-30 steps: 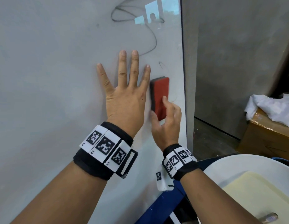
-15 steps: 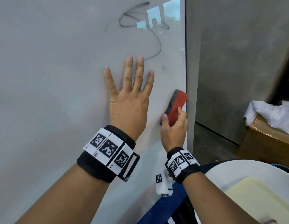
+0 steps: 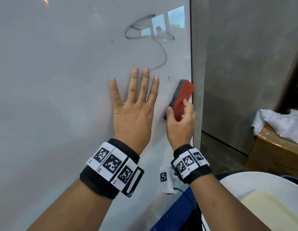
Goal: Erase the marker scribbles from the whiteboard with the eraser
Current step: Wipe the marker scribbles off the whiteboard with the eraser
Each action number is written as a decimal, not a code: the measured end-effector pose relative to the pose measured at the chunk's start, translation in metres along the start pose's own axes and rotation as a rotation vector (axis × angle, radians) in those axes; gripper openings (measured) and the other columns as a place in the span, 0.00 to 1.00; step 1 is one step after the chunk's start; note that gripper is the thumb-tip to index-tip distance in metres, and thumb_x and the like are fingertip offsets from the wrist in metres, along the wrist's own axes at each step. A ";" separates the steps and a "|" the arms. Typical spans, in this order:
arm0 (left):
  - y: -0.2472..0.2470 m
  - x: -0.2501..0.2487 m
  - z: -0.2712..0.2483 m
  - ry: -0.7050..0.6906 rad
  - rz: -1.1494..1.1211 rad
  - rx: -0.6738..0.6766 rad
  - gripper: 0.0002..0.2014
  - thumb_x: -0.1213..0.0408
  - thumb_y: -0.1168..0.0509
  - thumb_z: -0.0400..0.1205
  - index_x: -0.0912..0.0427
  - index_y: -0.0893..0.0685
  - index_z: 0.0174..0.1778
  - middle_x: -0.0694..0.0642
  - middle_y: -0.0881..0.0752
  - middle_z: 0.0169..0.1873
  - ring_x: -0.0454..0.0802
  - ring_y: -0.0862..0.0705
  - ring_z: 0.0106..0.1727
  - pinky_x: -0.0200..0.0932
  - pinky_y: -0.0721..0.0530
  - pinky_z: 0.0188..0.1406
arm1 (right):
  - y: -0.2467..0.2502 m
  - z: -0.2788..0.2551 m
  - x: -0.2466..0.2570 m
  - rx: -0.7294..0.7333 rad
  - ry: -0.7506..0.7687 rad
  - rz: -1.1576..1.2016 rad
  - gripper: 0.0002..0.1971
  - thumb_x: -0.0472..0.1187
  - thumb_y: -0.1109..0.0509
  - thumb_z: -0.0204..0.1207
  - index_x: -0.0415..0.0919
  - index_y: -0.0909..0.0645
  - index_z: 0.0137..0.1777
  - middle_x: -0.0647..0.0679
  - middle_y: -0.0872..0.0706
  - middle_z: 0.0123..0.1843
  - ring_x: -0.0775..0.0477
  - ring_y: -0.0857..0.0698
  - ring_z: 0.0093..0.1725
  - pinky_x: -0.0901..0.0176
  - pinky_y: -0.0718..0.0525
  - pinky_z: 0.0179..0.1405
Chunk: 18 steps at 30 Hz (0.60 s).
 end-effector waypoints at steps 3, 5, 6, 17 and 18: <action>0.003 0.001 -0.002 0.019 0.005 -0.025 0.46 0.55 0.46 0.82 0.62 0.72 0.84 0.66 0.71 0.83 0.63 0.70 0.85 0.79 0.67 0.73 | -0.013 -0.019 0.023 0.098 0.249 -0.017 0.29 0.54 0.27 0.78 0.56 0.33 0.77 0.52 0.29 0.62 0.50 0.20 0.58 0.60 0.15 0.52; 0.003 0.006 -0.005 0.057 0.023 -0.012 0.51 0.50 0.38 0.82 0.65 0.71 0.84 0.68 0.72 0.83 0.63 0.69 0.85 0.75 0.66 0.76 | -0.011 -0.015 0.024 0.086 0.288 -0.041 0.29 0.53 0.26 0.77 0.55 0.31 0.77 0.52 0.28 0.63 0.52 0.21 0.59 0.61 0.14 0.53; 0.004 0.009 -0.006 0.078 0.034 -0.008 0.54 0.49 0.35 0.81 0.66 0.71 0.84 0.69 0.72 0.82 0.64 0.69 0.85 0.73 0.66 0.78 | -0.008 -0.008 0.021 0.054 0.247 -0.041 0.29 0.51 0.25 0.77 0.54 0.30 0.77 0.52 0.27 0.63 0.54 0.22 0.58 0.64 0.15 0.54; 0.013 0.041 -0.004 0.120 0.049 -0.084 0.62 0.37 0.30 0.74 0.61 0.68 0.86 0.67 0.67 0.84 0.63 0.66 0.86 0.70 0.67 0.77 | -0.025 -0.021 0.046 0.038 0.435 0.011 0.29 0.53 0.27 0.73 0.52 0.28 0.75 0.51 0.29 0.60 0.44 0.20 0.58 0.44 0.12 0.49; 0.012 0.041 -0.005 0.110 0.046 -0.071 0.65 0.36 0.28 0.72 0.61 0.69 0.85 0.67 0.68 0.84 0.63 0.66 0.86 0.69 0.67 0.77 | -0.024 -0.017 0.043 0.013 0.382 0.032 0.30 0.54 0.28 0.73 0.51 0.28 0.75 0.50 0.28 0.61 0.43 0.20 0.59 0.44 0.11 0.49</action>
Point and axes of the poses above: each hand's wrist, its own z-axis towards the middle knuckle, its own y-axis out of the back of the hand, x = y × z, the point moved 6 cm from there along z, towards the middle knuckle
